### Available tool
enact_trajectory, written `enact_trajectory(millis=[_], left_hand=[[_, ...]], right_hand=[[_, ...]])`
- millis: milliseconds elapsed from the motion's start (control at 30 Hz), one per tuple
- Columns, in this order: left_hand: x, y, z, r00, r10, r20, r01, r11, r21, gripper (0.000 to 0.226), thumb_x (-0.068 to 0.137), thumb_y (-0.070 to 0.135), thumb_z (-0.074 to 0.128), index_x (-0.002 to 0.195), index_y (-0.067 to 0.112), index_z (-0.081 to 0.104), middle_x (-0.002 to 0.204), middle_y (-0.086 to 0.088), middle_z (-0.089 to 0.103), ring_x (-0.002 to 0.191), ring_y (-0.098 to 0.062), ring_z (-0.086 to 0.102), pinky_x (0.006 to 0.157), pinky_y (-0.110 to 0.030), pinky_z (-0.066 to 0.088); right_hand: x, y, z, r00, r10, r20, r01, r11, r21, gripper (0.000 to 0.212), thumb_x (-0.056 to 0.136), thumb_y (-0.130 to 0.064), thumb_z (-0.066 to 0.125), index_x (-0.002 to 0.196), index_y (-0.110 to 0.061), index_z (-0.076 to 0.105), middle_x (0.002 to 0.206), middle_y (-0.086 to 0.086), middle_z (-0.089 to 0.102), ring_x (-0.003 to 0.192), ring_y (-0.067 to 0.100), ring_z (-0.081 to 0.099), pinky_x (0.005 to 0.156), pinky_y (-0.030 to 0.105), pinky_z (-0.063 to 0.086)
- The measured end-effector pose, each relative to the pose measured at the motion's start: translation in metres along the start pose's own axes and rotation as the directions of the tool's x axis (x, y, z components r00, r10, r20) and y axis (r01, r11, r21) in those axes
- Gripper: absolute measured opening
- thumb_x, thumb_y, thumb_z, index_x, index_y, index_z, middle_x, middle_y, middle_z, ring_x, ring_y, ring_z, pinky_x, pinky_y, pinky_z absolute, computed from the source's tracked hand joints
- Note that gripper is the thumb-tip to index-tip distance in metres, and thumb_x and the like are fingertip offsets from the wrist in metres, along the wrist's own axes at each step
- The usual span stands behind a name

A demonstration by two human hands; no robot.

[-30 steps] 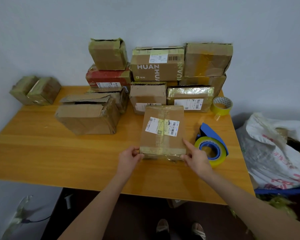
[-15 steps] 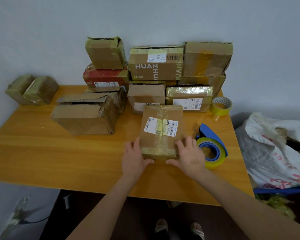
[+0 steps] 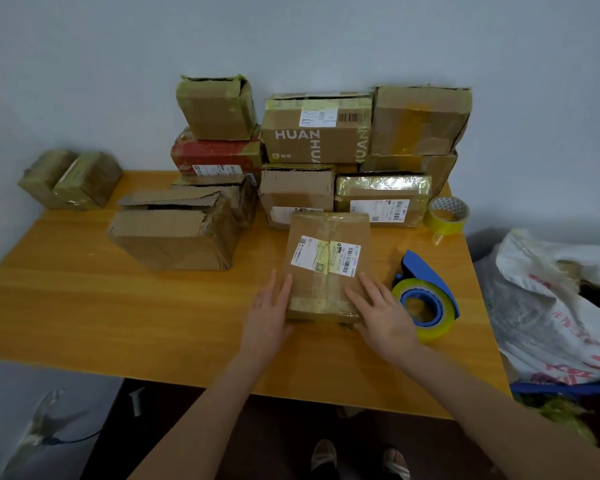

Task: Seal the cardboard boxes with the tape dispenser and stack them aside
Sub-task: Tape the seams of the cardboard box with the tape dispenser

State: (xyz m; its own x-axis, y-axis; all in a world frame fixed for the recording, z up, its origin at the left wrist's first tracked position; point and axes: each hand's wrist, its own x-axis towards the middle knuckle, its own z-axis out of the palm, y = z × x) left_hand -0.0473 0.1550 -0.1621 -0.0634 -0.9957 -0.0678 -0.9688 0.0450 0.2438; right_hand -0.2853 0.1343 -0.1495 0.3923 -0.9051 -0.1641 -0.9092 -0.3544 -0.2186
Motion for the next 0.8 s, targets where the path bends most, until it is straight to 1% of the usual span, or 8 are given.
enact_trajectory(millis=[67,133,233,400,533,633,700,800], left_hand=[[-0.004,0.014,0.004,0.994,0.104,-0.035,-0.098,0.986,0.137,0.106,0.085,0.033,0.067,0.147,0.022,-0.018,0.159,0.000,-0.013,0.147,-0.020,-0.009,0.120,-0.039,0.001],[-0.006,0.027,0.009,0.984,0.175,0.023,-0.177,0.965,0.196,0.099,0.087,0.035,0.061,0.150,0.023,-0.014,0.160,0.000,-0.013,0.146,-0.018,-0.016,0.119,-0.042,-0.008],[-0.004,0.037,0.013,0.979,0.169,0.114,-0.192,0.951,0.244,0.095,0.087,0.037,0.059,0.152,0.028,-0.010,0.160,-0.002,-0.015,0.148,-0.022,-0.013,0.117,-0.045,-0.012],[-0.004,0.036,0.014,0.982,0.164,0.095,-0.181,0.959,0.218,0.090,0.087,0.042,0.055,0.153,0.030,-0.004,0.159,-0.001,-0.014,0.148,-0.022,-0.010,0.114,-0.043,-0.016],[-0.002,0.034,0.016,0.984,0.160,0.078,-0.172,0.966,0.191,0.066,0.097,0.057,0.022,0.153,0.030,0.003,0.157,0.004,-0.013,0.148,-0.019,-0.009,0.116,-0.041,-0.013],[0.001,0.034,0.012,0.985,0.161,0.060,-0.169,0.972,0.164,0.059,0.099,0.055,0.013,0.153,0.031,0.011,0.161,0.004,0.001,0.149,-0.017,-0.002,0.119,-0.040,-0.004],[0.006,0.031,0.004,0.988,0.153,-0.007,-0.153,0.988,0.023,0.053,0.102,0.048,0.025,0.151,0.029,0.024,0.160,0.005,0.016,0.147,-0.017,0.014,0.118,-0.037,0.011],[0.015,0.025,-0.014,0.982,-0.122,-0.144,0.073,0.949,-0.308,0.060,0.096,0.035,0.054,0.148,0.017,0.031,0.152,-0.003,0.033,0.137,-0.019,0.034,0.111,-0.034,0.031]], right_hand=[[-0.002,-0.010,0.003,0.999,-0.043,-0.026,0.040,0.995,-0.086,0.076,0.097,-0.043,0.050,0.156,-0.027,0.003,0.162,0.004,-0.015,0.148,0.028,-0.015,0.120,0.039,0.001],[-0.003,-0.017,0.008,0.996,-0.085,0.018,0.086,0.989,-0.118,0.079,0.098,-0.044,0.048,0.155,-0.027,-0.004,0.159,0.004,-0.022,0.142,0.027,-0.027,0.117,0.039,-0.010],[-0.005,-0.019,0.014,0.993,-0.065,0.102,0.078,0.989,-0.126,0.082,0.098,-0.040,0.048,0.153,-0.031,-0.012,0.153,0.002,-0.030,0.140,0.024,-0.031,0.119,0.040,-0.005],[-0.003,-0.021,0.012,0.989,-0.026,0.145,0.038,0.996,-0.083,0.085,0.097,-0.038,0.052,0.152,-0.035,-0.013,0.154,0.000,-0.032,0.143,0.024,-0.030,0.122,0.044,0.010],[-0.004,-0.016,0.010,0.988,-0.059,0.140,0.072,0.994,-0.086,0.079,0.098,-0.045,0.047,0.153,-0.036,-0.009,0.155,-0.001,-0.030,0.141,0.022,-0.032,0.121,0.045,0.004],[-0.002,-0.015,0.006,0.987,-0.069,0.146,0.077,0.996,-0.050,0.076,0.097,-0.049,0.047,0.154,-0.036,0.000,0.158,-0.004,-0.024,0.147,0.022,-0.022,0.120,0.045,0.010],[0.001,-0.014,-0.005,0.996,-0.057,0.064,0.055,0.998,0.019,0.064,0.097,-0.050,0.047,0.153,-0.033,0.020,0.163,-0.001,0.001,0.150,0.022,0.002,0.117,0.042,0.025],[0.007,-0.008,-0.022,0.967,0.216,-0.132,-0.183,0.957,0.224,0.060,0.094,-0.042,0.056,0.146,-0.021,0.035,0.146,0.005,0.035,0.131,0.022,0.039,0.103,0.035,0.043]])
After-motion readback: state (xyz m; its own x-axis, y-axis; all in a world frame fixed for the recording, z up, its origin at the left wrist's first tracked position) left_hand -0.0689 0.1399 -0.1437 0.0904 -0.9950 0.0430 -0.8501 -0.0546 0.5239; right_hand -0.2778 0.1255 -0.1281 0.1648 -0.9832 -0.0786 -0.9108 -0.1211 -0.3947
